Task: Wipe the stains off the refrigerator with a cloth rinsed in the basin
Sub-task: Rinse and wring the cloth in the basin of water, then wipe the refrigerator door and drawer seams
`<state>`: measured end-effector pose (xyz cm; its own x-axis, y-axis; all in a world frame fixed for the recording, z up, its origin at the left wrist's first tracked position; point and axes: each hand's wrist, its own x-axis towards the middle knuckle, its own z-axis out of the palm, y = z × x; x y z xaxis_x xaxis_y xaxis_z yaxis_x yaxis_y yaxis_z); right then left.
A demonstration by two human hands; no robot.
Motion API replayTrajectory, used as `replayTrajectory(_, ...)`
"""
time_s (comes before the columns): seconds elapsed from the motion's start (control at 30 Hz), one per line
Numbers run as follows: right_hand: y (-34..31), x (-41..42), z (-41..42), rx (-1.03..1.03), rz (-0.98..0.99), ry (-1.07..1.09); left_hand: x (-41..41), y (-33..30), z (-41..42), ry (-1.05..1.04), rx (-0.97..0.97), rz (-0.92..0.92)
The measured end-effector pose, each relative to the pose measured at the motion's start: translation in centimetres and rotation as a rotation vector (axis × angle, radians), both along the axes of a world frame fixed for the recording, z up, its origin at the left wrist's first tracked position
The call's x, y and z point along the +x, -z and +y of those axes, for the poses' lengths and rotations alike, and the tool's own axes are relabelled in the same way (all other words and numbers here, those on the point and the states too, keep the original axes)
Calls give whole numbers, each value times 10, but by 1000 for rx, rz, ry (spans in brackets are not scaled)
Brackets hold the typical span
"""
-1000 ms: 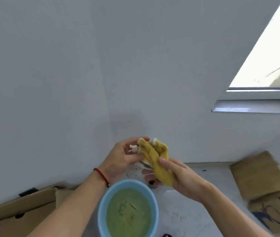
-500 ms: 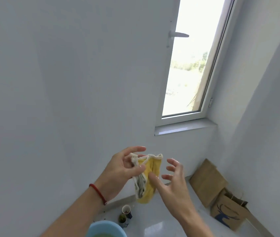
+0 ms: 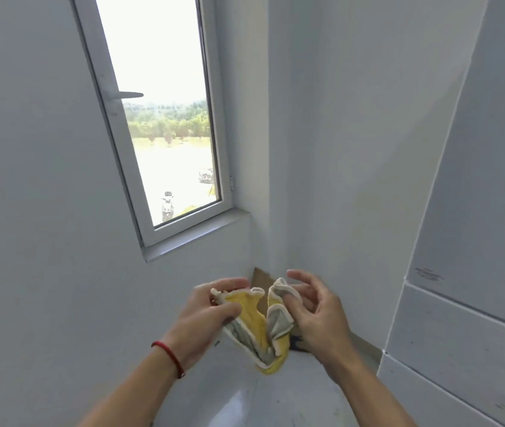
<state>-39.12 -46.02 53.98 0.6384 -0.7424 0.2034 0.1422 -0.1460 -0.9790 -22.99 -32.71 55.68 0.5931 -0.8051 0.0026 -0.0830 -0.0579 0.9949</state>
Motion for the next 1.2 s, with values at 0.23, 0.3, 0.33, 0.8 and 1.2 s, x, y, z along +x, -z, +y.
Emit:
replayTrajectory(0.23,-38,-80,-52,-57,2,172,-43,12,-63,26,385,-775)
replayTrajectory(0.3,-43,-84,-55,-48,-3,235,-71,2,-78,165,197,-650)
replayTrajectory(0.33,-44,-84,-56,-48,1,257,-85,-5,-84,298,114,-451)
replayTrajectory(0.8,-72,-163,-93,-129,59,694,-73,-47,-161,419,-302,-166)
replayTrajectory(1.2,56,-187,-43,765,-64,468,-60,64,-167,773,339,525)
